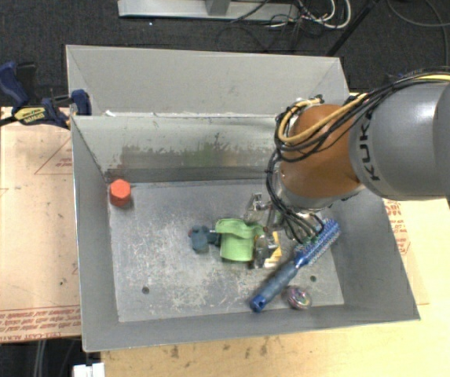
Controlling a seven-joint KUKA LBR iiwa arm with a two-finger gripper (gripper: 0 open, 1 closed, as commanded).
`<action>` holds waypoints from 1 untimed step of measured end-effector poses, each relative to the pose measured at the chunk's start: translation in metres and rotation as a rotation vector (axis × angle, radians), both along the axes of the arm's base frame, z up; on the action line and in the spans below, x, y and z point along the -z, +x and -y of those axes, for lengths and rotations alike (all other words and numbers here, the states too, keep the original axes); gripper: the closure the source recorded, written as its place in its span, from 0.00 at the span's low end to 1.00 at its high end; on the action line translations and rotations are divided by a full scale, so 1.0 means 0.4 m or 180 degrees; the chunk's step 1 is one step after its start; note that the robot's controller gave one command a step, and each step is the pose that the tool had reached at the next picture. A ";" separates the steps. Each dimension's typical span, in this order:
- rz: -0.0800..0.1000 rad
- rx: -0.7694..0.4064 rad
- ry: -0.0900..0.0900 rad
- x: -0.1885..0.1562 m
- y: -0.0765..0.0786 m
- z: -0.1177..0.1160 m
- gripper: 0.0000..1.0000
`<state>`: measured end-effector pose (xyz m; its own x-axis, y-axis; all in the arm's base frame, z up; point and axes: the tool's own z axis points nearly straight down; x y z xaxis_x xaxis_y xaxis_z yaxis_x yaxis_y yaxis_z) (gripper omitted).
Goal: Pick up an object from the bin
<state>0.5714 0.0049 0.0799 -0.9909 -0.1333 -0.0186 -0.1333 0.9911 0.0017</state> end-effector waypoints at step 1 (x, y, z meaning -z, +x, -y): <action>-0.0020 -0.0712 -0.0019 -0.395 0.017 -0.044 1.00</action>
Offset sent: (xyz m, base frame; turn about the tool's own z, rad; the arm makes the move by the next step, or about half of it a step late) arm 0.0044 0.0162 0.1536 -0.2242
